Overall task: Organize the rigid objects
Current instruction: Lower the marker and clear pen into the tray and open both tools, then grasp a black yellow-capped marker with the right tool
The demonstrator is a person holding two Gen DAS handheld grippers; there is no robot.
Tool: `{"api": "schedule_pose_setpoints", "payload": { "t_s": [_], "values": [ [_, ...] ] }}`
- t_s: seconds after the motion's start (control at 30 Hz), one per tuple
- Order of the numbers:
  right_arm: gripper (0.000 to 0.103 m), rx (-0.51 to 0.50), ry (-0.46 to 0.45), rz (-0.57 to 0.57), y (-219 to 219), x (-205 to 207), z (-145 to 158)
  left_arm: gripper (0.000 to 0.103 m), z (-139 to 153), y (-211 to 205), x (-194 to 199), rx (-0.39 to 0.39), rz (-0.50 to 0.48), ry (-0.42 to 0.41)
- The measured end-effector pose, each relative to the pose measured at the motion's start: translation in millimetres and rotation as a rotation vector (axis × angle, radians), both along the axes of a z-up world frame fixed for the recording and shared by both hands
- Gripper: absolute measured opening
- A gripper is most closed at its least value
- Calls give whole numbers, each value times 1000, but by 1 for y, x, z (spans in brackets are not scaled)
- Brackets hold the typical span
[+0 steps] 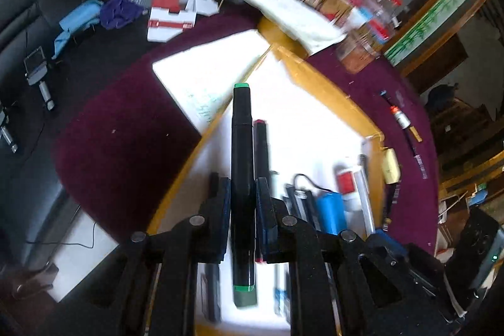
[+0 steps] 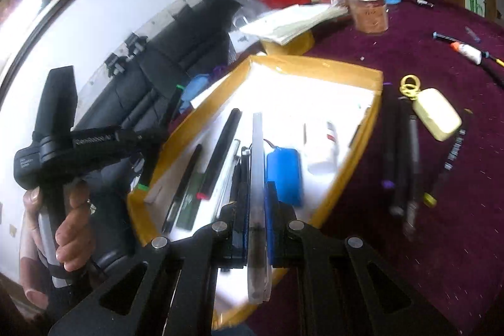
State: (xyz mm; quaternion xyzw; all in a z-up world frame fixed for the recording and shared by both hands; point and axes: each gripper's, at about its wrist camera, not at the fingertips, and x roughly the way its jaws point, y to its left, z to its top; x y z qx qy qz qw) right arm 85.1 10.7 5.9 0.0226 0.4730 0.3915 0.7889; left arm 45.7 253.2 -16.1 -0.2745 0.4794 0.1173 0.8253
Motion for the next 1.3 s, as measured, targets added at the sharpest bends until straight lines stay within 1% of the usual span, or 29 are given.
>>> {"api": "schedule_pose_setpoints", "payload": {
  "t_s": [0.1, 0.17, 0.27, 0.33, 0.4, 0.53, 0.63, 0.67, 0.7, 0.73, 0.77, 0.8, 0.87, 0.9, 0.93, 0.97, 1.0, 1.07, 1.17, 1.23, 1.3],
  "values": [
    [8, -42, 14, -3, 16, 11, -12, 12, -13, -2, 7, 6, -27, 40],
    [8, -59, 16, -8, 20, 15, -16, 12, -16, -5, 11, 45, -37, 53],
    [8, -78, 2, -6, 28, 19, -19, 12, -21, -8, 18, 52, -39, 87],
    [8, -108, -17, -9, 33, 21, -22, 12, -20, -9, 21, 63, -40, 87],
    [8, -113, -12, -7, 36, 22, -23, 12, -22, -9, 28, 57, -45, 98],
    [8, -131, -34, -23, 43, 28, -24, 13, -22, -11, 38, 107, -56, 105],
    [9, -127, -28, -34, 43, 32, -26, 13, -23, -12, 36, 113, -67, 104],
    [9, -125, -23, -26, 42, 32, -25, 13, -22, -13, 32, 120, -64, 98],
    [10, -122, -14, -20, 40, 32, -24, 18, -19, -14, 28, 126, -57, 85],
    [11, -106, -8, -7, 35, 31, -21, 25, -15, -15, 23, 131, -50, 70],
    [12, -90, -16, -7, 29, 29, -17, 28, -8, -19, 15, 136, -36, 43],
    [14, -81, -24, -14, 22, 27, -14, 32, -2, -22, 9, 137, -27, 21],
    [27, -36, -34, -35, 0, 22, -3, 39, 13, -39, -5, 155, -25, -28],
    [31, -6, -38, -39, -11, 18, 2, 43, 19, -49, -10, 178, -27, -39],
    [35, 25, -43, -46, -24, 14, 6, 45, 25, -60, -14, 209, -28, -50],
    [37, 56, -46, -61, -40, 10, 9, 45, 31, -76, -19, 244, -34, -71],
    [37, 82, -47, -74, -56, 7, 11, 45, 35, -86, -22, 251, -43, -84],
    [38, 99, -62, -114, -86, 5, 12, 45, 42, -114, -26, 223, -98, -119],
    [39, 84, -55, -207, -130, 12, 9, 45, 45, -149, -28, 193, -172, -157],
    [38, 84, -21, -257, -156, 16, 4, 45, 44, -167, -25, 186, -199, -159],
    [38, 72, -3, -285, -171, 18, 1, 45, 40, -184, -22, 179, -238, -144]
  ]
}}
